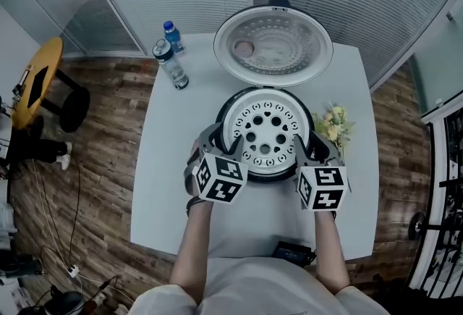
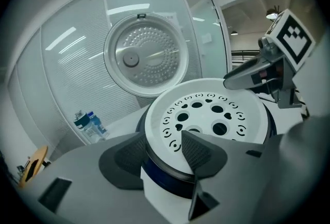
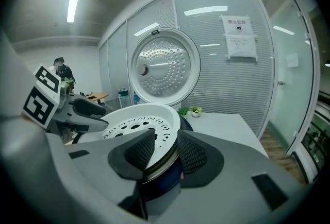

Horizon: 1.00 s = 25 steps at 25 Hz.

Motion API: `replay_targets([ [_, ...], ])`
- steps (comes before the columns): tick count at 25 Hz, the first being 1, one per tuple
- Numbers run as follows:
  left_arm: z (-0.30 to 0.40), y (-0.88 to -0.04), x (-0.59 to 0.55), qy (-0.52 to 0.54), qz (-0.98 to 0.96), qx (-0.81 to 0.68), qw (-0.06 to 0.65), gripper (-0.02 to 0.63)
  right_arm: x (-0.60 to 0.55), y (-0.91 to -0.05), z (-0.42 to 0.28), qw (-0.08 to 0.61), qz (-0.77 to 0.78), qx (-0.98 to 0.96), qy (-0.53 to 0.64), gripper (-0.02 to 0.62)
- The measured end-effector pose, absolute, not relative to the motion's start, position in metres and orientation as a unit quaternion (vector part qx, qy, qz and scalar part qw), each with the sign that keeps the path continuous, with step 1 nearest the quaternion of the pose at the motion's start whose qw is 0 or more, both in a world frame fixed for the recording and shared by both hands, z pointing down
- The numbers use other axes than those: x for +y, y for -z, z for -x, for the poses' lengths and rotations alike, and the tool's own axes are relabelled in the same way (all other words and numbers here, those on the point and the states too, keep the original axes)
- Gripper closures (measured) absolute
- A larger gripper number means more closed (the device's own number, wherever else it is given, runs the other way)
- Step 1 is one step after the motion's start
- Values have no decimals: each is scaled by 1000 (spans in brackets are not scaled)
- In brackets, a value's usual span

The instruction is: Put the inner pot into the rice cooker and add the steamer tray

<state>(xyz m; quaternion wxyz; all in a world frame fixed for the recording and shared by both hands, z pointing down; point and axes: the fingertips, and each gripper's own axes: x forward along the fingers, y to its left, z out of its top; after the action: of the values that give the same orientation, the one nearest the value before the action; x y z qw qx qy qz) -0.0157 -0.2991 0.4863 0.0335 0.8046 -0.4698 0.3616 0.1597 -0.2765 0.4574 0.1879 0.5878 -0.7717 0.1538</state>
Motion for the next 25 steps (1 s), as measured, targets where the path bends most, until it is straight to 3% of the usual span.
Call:
replay_targets([
  [16, 12, -488, -298, -375, -799, -470, 23, 383, -275, -461, -157, 249, -575, -772, -110, 431],
  [25, 19, -484, -289, -349, -802, -482, 50, 380, -264, -449, -164, 188, -576, -782, -143, 431],
])
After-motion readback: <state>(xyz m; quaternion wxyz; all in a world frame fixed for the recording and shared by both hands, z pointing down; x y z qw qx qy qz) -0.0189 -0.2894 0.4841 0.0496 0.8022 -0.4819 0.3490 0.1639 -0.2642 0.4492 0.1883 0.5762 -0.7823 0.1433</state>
